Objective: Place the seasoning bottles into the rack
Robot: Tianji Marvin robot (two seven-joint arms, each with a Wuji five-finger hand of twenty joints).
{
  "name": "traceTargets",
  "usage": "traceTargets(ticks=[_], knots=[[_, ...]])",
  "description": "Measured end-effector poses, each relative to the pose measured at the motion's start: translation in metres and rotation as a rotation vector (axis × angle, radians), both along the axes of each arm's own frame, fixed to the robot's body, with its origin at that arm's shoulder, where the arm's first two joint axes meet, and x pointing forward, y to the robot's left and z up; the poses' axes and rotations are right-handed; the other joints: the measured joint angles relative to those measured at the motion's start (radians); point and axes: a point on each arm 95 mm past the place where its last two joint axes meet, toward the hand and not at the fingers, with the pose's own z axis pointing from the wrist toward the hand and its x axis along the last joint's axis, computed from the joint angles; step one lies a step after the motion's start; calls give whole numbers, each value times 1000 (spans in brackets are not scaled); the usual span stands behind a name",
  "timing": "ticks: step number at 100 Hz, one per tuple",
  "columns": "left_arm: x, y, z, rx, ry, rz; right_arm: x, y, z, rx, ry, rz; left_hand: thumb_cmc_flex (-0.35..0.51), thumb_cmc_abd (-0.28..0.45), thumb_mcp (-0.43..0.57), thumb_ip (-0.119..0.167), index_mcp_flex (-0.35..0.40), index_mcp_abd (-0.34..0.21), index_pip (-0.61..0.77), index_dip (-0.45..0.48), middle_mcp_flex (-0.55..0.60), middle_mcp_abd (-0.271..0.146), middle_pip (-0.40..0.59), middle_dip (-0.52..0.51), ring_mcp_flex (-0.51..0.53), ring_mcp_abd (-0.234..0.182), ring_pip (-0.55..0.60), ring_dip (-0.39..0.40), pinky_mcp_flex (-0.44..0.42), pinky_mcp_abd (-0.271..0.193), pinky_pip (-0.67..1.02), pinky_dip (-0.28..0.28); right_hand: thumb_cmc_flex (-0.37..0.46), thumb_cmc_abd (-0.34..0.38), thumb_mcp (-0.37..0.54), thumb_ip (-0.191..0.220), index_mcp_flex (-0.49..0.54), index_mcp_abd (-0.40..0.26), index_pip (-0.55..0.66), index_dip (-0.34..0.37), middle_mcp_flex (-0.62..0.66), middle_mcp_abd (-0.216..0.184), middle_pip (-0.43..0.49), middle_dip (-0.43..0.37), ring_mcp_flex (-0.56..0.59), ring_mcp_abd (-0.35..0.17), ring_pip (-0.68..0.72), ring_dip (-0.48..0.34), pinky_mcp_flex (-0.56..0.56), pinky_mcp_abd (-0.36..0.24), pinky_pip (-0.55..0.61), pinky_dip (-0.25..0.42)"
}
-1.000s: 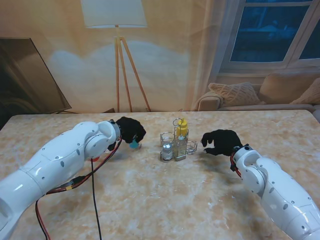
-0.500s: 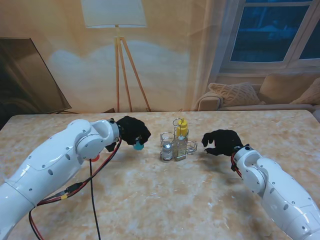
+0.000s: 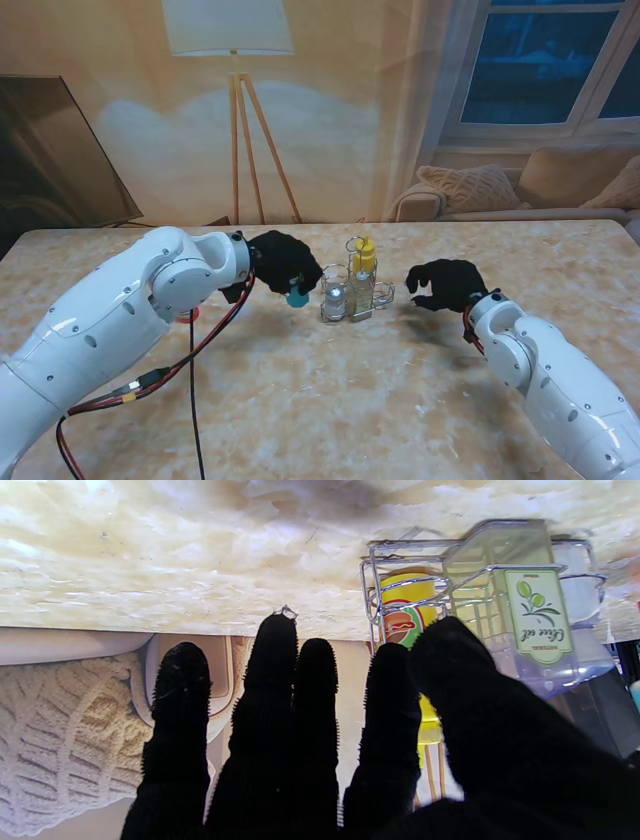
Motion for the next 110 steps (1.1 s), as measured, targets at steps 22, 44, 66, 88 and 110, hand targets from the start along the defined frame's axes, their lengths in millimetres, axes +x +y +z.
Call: traceTargets(ticks=[22, 44, 66, 88, 110], knots=[[-10, -16, 10, -28, 46, -54, 0, -1, 0, -1, -2, -7, 0, 0, 0, 0, 0, 0, 0, 0, 3, 0, -4, 1, 2, 0, 0, 8, 1, 0, 6, 15, 0, 0, 1, 0, 0, 0, 0, 0, 0, 0, 0, 0, 0, 0, 0, 0, 0, 0, 0, 0], [-19, -37, 14, -27, 70, -117, 0, -3, 1, -7, -8, -17, 0, -2, -1, 0, 12, -1, 0, -11, 12, 0, -15, 1, 7, 0, 1, 8, 5, 0, 9, 26, 0, -1, 2, 0, 0, 0, 0, 0, 0, 0, 0, 0, 0, 0, 0, 0, 0, 0, 0, 0], [-23, -55, 20, -48, 89, -152, 0, -6, 1, -10, -9, -27, 0, -2, -1, 0, 12, -1, 0, -21, 12, 0, -16, 1, 8, 0, 1, 8, 5, 0, 9, 26, 0, -1, 7, 0, 0, 0, 0, 0, 0, 0, 0, 0, 0, 0, 0, 0, 0, 0, 0, 0], [-27, -69, 27, -71, 108, -183, 0, -9, 2, -11, -15, -38, 0, -2, -1, 0, 12, -1, 0, -24, 13, 0, -17, 3, 9, 0, 1, 8, 6, 0, 9, 29, 0, -1, 9, 0, 0, 0, 0, 0, 0, 0, 0, 0, 0, 0, 0, 0, 0, 0, 0, 0], [-21, -88, 32, -92, 94, -184, -1, -10, 1, -16, -14, -40, -13, -2, -1, -3, 12, -1, 0, -54, 36, 0, -58, 29, 18, 0, 16, 9, 16, 0, 10, 64, 0, -1, 9, 0, 0, 0, 0, 0, 0, 0, 4, 0, 0, 0, 0, 0, 0, 0, 0, 0]])
